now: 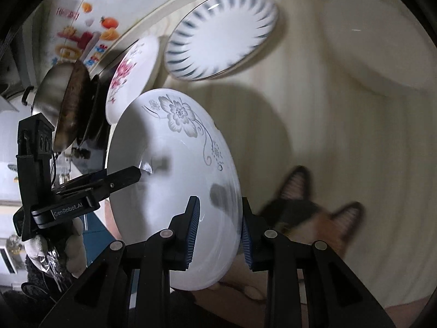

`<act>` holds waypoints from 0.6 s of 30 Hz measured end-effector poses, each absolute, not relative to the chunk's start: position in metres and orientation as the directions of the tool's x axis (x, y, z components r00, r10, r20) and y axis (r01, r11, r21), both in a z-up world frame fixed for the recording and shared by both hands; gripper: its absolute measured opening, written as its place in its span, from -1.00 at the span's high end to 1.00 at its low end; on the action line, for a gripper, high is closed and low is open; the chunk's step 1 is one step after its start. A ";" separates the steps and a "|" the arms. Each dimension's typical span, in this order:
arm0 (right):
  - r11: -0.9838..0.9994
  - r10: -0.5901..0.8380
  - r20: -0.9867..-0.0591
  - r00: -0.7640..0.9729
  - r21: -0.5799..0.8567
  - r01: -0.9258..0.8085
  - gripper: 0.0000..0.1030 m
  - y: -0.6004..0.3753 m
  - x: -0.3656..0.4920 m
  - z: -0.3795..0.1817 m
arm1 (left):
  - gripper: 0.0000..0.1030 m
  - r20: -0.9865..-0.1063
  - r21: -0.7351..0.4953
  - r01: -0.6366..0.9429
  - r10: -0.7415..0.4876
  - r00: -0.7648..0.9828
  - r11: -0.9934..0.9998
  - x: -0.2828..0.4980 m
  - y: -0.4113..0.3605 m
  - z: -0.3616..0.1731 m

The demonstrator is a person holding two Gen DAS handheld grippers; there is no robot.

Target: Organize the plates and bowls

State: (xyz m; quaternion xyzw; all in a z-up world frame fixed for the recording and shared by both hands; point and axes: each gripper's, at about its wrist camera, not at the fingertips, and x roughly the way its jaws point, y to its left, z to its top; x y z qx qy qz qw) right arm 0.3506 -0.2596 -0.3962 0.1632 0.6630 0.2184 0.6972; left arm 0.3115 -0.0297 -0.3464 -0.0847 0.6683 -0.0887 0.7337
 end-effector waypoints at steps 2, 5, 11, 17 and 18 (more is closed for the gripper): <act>0.856 0.515 -0.857 0.028 0.512 -0.068 0.40 -0.275 0.349 -0.398 | -0.31 -0.966 -0.244 0.038 -0.246 0.078 0.969 0.317 -0.043 -0.351; 0.864 0.503 -0.864 0.033 0.502 -0.028 0.40 -0.296 0.346 -0.406 | -0.31 -0.968 -0.240 0.065 -0.244 0.061 0.969 0.322 -0.057 -0.358; 0.871 0.490 -0.871 0.029 0.490 0.032 0.40 -0.325 0.341 -0.428 | -0.31 -0.973 -0.221 0.101 -0.226 0.041 0.970 0.328 -0.071 -0.368; 0.872 0.483 -0.875 0.032 0.484 0.068 0.40 -0.329 0.338 -0.435 | -0.31 -0.977 -0.205 0.113 -0.210 0.030 0.972 0.332 -0.076 -0.376; 0.871 0.485 -0.874 0.039 0.486 0.072 0.40 -0.328 0.338 -0.435 | -0.31 -0.978 -0.204 0.115 -0.209 0.028 0.972 0.333 -0.077 -0.377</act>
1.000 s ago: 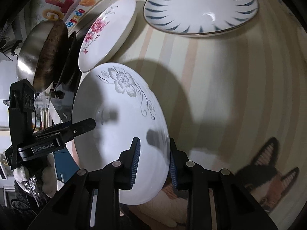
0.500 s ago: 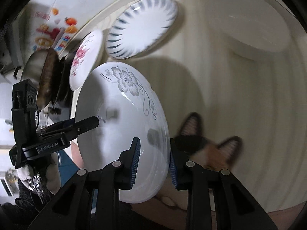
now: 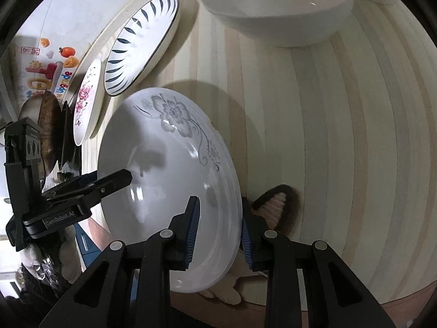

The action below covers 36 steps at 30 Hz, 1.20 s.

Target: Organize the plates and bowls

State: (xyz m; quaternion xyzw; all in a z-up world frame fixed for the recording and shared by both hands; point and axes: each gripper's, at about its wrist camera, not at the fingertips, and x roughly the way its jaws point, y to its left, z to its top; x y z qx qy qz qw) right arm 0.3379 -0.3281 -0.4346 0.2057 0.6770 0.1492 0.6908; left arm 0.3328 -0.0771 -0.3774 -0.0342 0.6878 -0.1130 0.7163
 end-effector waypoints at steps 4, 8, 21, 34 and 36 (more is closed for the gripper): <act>0.882 0.465 -0.884 0.051 0.468 0.065 0.40 -0.325 0.339 -0.432 | -0.31 -0.979 -0.193 0.136 -0.200 0.040 0.972 0.332 -0.080 -0.378; 0.885 0.459 -0.888 0.031 0.460 0.068 0.40 -0.322 0.343 -0.430 | -0.31 -0.978 -0.179 0.148 -0.192 0.079 0.973 0.326 -0.061 -0.360; 0.858 0.514 -0.831 0.213 0.493 -0.146 0.21 -0.213 0.457 -0.311 | -0.31 -0.959 -0.178 -0.267 -0.107 0.261 0.947 0.359 0.131 -0.324; 0.839 0.475 -0.879 0.035 0.440 -0.320 0.25 -0.044 0.618 -0.402 | -0.08 -0.968 -0.179 -0.330 -0.105 0.229 0.927 0.398 0.161 -0.377; 0.837 0.468 -0.883 0.006 0.442 -0.322 0.39 -0.041 0.623 -0.414 | 0.06 -0.967 -0.185 -0.325 -0.113 0.227 0.928 0.394 0.166 -0.376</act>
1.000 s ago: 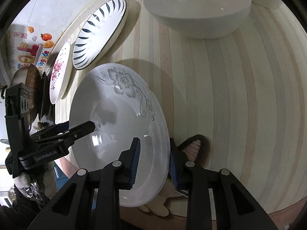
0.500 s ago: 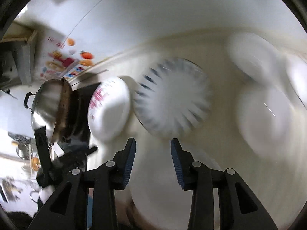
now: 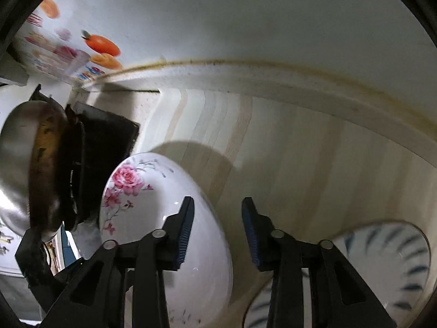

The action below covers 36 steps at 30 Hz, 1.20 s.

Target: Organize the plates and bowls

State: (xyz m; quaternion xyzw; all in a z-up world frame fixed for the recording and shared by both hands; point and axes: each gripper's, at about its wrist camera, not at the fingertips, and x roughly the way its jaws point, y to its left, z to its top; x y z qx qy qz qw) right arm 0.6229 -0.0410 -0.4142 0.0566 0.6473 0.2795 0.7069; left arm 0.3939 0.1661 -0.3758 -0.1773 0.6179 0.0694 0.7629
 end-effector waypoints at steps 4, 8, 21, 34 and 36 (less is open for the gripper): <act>0.810 0.496 -0.868 -0.013 0.468 -0.352 0.61 -0.035 0.623 -0.419 | 0.10 -0.964 -0.191 -0.329 -0.114 0.241 0.925 0.393 0.172 -0.376; 0.809 0.499 -0.866 -0.023 0.475 -0.346 0.62 -0.035 0.619 -0.420 | 0.10 -0.963 -0.197 -0.323 -0.121 0.239 0.926 0.395 0.168 -0.379; 0.817 0.519 -0.853 0.058 0.475 -0.327 0.62 -0.095 0.568 -0.374 | 0.10 -0.939 -0.211 -0.197 -0.142 0.315 0.958 0.380 0.131 -0.316; 0.833 0.541 -0.832 0.123 0.511 -0.211 0.63 -0.229 0.438 -0.327 | 0.10 -0.939 -0.211 0.009 -0.205 0.276 0.978 0.334 0.032 -0.289; 0.842 0.532 -0.836 0.133 0.508 -0.180 0.62 -0.248 0.417 -0.329 | 0.10 -0.943 -0.211 0.036 -0.214 0.256 0.977 0.330 0.017 -0.296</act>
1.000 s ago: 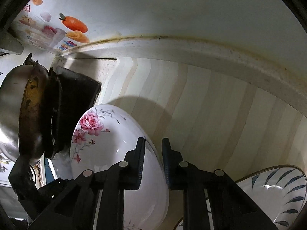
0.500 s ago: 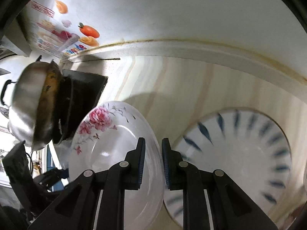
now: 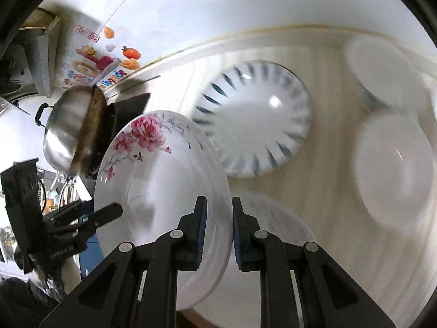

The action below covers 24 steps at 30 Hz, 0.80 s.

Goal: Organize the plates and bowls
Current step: 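Carry the pink-flower plate and lower it onto the grey-flower plate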

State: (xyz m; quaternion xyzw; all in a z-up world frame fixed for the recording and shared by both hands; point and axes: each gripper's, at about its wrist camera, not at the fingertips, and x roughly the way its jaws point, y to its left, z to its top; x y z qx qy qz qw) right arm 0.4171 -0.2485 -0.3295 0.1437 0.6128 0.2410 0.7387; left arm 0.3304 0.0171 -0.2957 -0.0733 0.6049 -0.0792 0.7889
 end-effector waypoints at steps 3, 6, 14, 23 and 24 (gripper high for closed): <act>0.851 0.523 -0.841 0.136 0.507 -0.134 0.62 -0.274 0.391 -0.339 | 0.10 -0.952 -0.204 0.078 -0.216 0.216 0.976 0.327 -0.004 -0.307; 0.858 0.514 -0.848 0.128 0.507 -0.082 0.62 -0.294 0.370 -0.356 | 0.10 -0.965 -0.183 0.112 -0.200 0.169 0.977 0.325 -0.020 -0.322; 0.869 0.493 -0.864 0.098 0.494 -0.018 0.62 -0.311 0.339 -0.393 | 0.10 -0.987 -0.104 0.166 -0.122 0.104 0.981 0.314 -0.047 -0.346; 0.883 0.470 -0.879 0.078 0.470 -0.015 0.62 -0.312 0.337 -0.402 | 0.10 -0.995 -0.041 0.193 -0.058 0.087 0.980 0.320 -0.066 -0.365; 0.885 0.464 -0.883 0.075 0.464 -0.018 0.62 -0.310 0.339 -0.403 | 0.10 -0.995 -0.035 0.195 -0.053 0.088 0.980 0.320 -0.068 -0.366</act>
